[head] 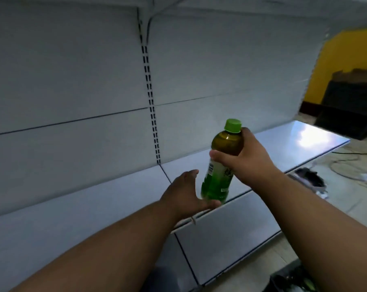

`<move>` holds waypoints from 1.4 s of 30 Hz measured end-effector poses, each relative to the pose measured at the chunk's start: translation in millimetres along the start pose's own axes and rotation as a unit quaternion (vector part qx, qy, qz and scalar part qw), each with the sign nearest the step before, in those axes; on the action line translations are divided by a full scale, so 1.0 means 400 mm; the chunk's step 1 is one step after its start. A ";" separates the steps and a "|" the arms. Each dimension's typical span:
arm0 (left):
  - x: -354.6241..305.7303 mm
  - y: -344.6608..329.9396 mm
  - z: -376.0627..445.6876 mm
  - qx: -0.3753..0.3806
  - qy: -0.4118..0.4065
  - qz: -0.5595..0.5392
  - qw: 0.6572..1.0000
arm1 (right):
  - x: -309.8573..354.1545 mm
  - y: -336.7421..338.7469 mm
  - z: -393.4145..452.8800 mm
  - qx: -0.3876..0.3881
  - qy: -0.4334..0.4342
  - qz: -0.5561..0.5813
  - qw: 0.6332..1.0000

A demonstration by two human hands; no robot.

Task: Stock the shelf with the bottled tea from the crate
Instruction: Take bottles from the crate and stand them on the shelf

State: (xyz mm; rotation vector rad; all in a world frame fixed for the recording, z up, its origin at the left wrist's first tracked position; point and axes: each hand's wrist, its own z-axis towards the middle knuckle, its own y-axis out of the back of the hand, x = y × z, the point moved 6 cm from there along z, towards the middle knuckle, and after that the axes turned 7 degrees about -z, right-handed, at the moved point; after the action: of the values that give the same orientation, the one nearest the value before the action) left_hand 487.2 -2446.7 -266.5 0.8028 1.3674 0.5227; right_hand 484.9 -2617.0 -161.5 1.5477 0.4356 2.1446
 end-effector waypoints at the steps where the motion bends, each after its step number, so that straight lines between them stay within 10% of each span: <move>1: 0.031 -0.005 0.030 -0.005 0.010 0.017 1.000 | -0.017 -0.029 0.038 0.013 0.002 -0.006 1.000; 12: 0.283 -0.079 0.213 -0.052 0.183 0.196 0.962 | -0.136 -0.311 0.337 0.106 0.028 -0.004 0.994; 35: 0.295 -0.100 0.222 -0.108 0.177 0.222 0.953 | -0.159 -0.489 0.450 0.096 0.025 -0.118 0.988; 42: 0.259 -0.060 0.208 -0.033 0.180 0.217 0.959 | -0.241 -0.322 0.280 0.078 0.016 -0.144 0.986</move>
State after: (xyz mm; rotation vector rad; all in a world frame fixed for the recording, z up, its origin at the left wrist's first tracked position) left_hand 581.9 -2401.5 -351.2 0.9919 1.4973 1.0953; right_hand 639.4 -2560.8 -268.4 1.4318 0.8049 1.9509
